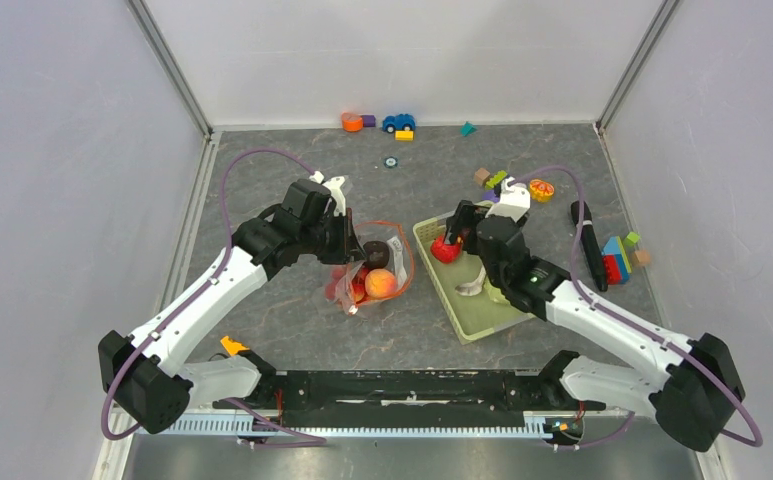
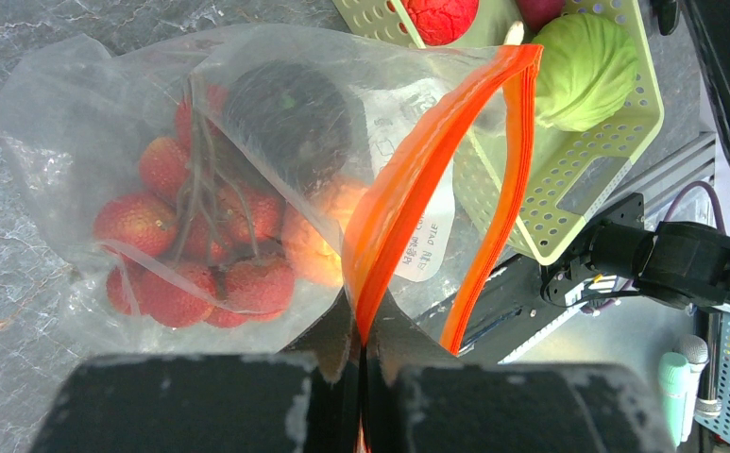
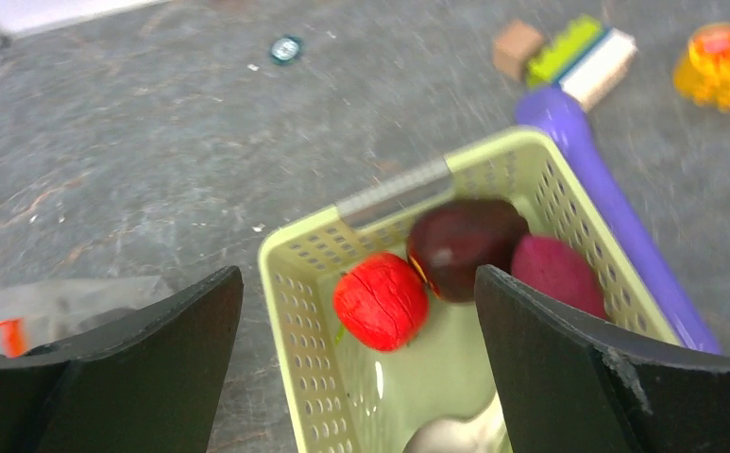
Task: Place the food in the zip-top bag and seal the zipper
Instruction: Pick up the fake fruit from the bin.
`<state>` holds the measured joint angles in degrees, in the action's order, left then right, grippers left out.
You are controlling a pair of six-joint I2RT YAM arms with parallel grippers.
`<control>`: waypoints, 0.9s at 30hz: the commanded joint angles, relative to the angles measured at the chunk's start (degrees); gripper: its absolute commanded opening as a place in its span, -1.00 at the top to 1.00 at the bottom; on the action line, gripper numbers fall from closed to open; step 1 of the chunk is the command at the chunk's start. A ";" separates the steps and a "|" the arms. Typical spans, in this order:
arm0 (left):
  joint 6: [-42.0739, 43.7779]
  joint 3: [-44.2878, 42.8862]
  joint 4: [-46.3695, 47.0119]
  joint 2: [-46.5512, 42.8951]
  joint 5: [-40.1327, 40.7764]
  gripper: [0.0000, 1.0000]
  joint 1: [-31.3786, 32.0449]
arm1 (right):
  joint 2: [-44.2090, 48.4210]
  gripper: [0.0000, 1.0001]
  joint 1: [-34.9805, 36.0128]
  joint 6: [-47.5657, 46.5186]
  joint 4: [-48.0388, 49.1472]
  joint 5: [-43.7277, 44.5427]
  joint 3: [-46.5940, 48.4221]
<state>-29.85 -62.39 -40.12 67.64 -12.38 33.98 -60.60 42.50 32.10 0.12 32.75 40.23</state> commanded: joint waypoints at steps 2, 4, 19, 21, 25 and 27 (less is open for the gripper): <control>0.92 0.12 1.90 -1.43 -0.99 0.96 -0.12 | -3.56 -0.96 -0.51 21.52 -10.34 5.35 2.26; 0.99 0.16 1.89 -1.45 -0.98 0.96 -0.13 | -4.66 -0.96 -0.50 23.65 -10.14 4.50 2.01; 0.93 0.23 1.97 -1.71 -1.03 0.96 -0.13 | -15.00 -0.96 -0.49 33.46 -9.92 4.22 3.07; 1.01 0.21 1.93 -1.65 -1.02 0.96 -0.14 | -16.62 -0.96 -0.54 33.17 -9.33 4.08 3.74; 0.94 0.25 1.98 -1.57 -0.98 0.96 -0.14 | -19.03 -0.96 -0.60 33.19 -8.21 3.50 4.59; 0.99 0.25 1.97 -1.59 -0.98 0.96 -0.13 | -19.95 -0.96 -0.58 33.37 -7.25 3.48 4.60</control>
<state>-29.85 -62.39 -40.12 67.53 -12.40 33.98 -79.24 42.11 63.57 -9.98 35.33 42.37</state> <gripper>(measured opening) 0.029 0.979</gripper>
